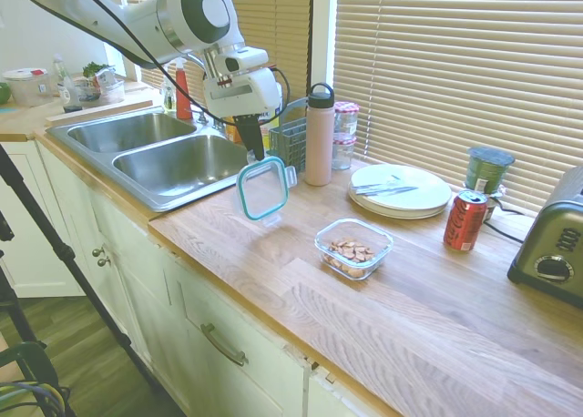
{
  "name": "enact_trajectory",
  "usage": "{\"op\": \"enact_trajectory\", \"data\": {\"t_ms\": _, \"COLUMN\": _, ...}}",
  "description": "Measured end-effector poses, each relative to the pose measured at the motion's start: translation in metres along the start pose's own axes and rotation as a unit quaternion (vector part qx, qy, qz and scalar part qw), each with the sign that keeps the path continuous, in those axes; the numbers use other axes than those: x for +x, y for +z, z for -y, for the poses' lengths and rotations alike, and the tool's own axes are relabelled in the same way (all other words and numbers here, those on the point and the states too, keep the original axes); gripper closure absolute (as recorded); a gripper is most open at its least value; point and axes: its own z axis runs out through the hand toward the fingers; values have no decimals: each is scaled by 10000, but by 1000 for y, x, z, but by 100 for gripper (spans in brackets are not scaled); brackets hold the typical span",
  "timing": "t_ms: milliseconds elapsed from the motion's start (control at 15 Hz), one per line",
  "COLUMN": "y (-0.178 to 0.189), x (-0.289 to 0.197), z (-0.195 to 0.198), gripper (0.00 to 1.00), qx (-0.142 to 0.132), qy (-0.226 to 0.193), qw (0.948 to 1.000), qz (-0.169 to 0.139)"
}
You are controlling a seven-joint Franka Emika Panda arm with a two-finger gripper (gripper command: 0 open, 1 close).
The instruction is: Cover the lid of the food container
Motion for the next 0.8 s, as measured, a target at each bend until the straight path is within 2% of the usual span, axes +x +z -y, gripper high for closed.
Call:
{"op": "enact_trajectory", "data": {"t_ms": 400, "y": -20, "x": 36, "z": -39, "gripper": 100, "qx": 215, "qy": 108, "qw": 9997, "qz": 100}}
{"op": "enact_trajectory", "data": {"t_ms": 800, "y": -28, "x": 60, "z": -61, "gripper": 100, "qx": 347, "qy": 199, "qw": 9990, "qz": 189}}
